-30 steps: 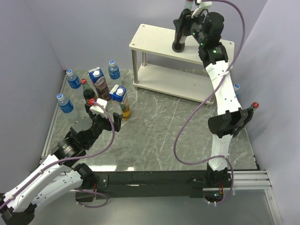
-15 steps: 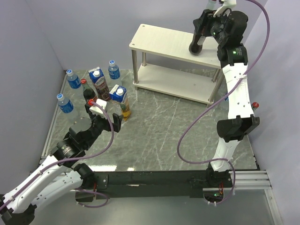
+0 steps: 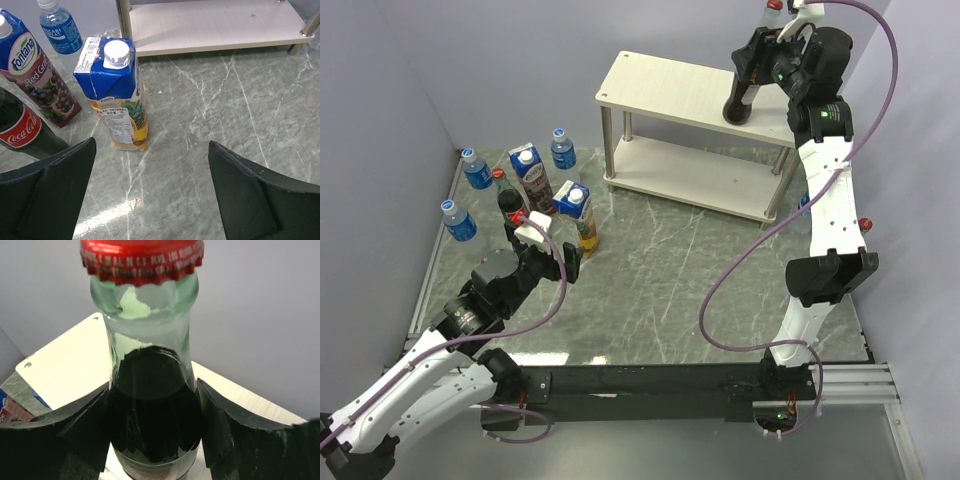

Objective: Place and organize the beverage onto the shelf
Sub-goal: Place the drink on the shelf.

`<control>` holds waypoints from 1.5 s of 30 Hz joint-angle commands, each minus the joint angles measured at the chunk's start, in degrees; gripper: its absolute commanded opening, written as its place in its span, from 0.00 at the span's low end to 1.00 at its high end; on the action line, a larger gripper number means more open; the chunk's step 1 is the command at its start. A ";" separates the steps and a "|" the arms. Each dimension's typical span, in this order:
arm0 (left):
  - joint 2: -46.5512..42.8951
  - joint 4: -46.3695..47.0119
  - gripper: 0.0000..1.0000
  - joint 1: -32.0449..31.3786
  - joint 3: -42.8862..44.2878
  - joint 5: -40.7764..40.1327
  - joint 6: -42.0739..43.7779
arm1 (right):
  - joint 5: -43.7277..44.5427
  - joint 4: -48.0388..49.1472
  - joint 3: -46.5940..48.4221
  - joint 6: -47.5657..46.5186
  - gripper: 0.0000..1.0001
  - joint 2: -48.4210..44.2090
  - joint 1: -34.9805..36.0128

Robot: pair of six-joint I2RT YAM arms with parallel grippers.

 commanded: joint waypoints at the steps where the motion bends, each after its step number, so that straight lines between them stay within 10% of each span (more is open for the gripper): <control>1: -0.39 1.89 0.99 0.28 -0.02 0.82 -0.33 | -1.20 10.15 1.93 0.51 0.00 -5.36 -0.37; 45: 0.13 1.63 0.99 0.89 -0.10 2.40 -0.41 | -4.02 10.15 0.88 -1.60 0.53 -2.37 0.34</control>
